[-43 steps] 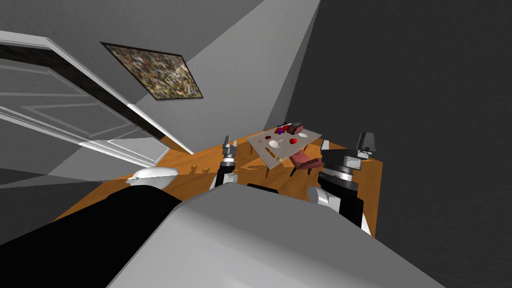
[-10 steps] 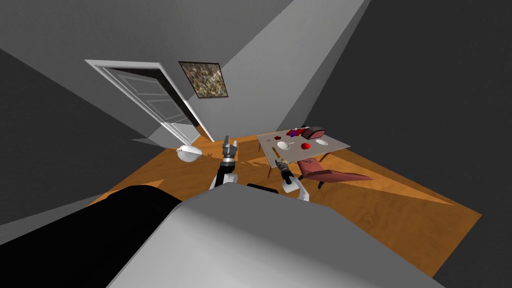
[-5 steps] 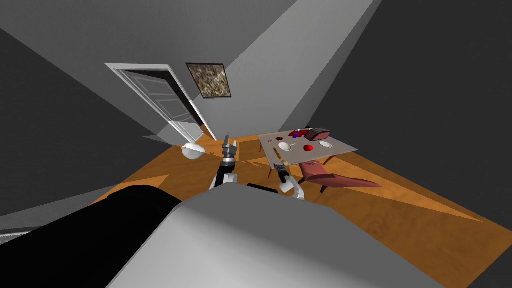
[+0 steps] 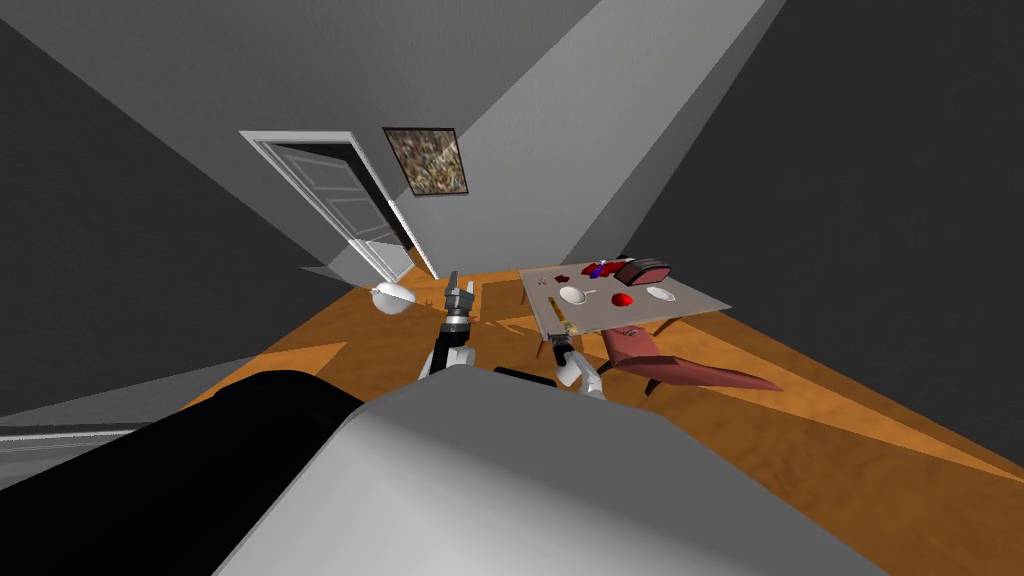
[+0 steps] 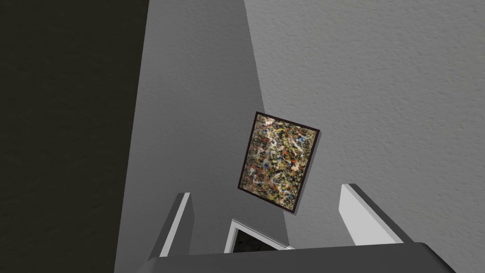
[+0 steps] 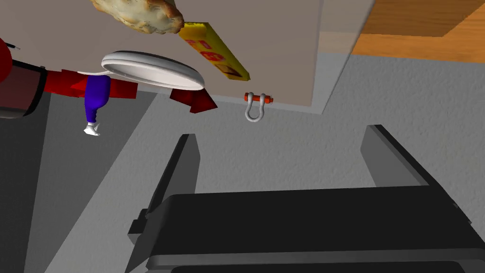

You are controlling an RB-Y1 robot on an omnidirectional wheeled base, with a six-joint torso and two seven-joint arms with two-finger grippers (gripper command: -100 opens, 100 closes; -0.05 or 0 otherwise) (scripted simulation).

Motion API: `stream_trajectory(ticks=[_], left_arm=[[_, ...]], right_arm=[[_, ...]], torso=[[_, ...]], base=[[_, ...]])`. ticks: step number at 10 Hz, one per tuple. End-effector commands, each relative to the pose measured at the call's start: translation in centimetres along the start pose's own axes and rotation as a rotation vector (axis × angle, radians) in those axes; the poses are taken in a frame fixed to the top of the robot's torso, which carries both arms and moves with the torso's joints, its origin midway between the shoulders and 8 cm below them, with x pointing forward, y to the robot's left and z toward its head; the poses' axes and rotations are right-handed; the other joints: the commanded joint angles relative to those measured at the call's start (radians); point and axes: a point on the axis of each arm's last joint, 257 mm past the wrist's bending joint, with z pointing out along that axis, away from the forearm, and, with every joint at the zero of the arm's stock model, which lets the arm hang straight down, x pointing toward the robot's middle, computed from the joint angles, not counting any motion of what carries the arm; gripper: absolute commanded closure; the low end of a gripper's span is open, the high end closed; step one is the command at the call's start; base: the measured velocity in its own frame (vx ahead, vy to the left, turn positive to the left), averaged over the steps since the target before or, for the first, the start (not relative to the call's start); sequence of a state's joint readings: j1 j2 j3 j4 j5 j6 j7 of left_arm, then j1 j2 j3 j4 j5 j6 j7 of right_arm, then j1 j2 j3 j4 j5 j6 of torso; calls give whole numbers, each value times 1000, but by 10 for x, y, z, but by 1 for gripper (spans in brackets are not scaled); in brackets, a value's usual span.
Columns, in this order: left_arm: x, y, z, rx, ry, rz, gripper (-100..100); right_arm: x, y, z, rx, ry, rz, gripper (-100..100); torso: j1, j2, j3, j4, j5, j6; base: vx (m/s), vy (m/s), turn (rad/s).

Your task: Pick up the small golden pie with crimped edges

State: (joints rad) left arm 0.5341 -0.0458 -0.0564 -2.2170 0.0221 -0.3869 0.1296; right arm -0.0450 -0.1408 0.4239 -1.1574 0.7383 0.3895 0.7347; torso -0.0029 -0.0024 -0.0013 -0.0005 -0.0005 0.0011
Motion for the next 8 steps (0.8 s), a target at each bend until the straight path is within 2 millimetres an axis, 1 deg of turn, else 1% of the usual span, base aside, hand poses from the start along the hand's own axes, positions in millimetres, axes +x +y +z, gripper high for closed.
stream_trajectory(ticks=[1,2,3,4,5,6,7,8], left_arm=[[0,0,0,0,0,0,0],[0,0,0,0,0,0,0],[0,0,0,0,0,0,0],[0,0,0,0,0,0,0],[0,0,0,0,0,0,0],[0,0,0,0,0,0,0],[0,0,0,0,0,0,0],[0,0,0,0,0,0,0]], right_arm=[[7,1,5,17,24,-93,-100],[20,-1,5,20,49,-100,-100],[25,-1,8,33,68,-176,-100],[32,-2,8,35,82,-180,-100],[29,-1,11,46,85,-248,-100],[43,-4,11,48,111,-256,-100],[45,-4,13,60,126,-323,-100],[53,-6,12,61,141,-328,-100]], torso=[[0,0,0,0,0,0],[0,0,0,0,0,0],[0,0,0,0,0,0],[0,0,0,0,0,0],[0,0,0,0,0,0],[-1,-1,0,0,0,0],[0,0,0,0,0,0],[0,-1,0,0,0,0]], base=[[20,-54,99],[23,-49,60],[23,-53,83],[26,-51,59],[29,-60,103],[27,-49,51],[35,-47,73],[28,-43,53]])
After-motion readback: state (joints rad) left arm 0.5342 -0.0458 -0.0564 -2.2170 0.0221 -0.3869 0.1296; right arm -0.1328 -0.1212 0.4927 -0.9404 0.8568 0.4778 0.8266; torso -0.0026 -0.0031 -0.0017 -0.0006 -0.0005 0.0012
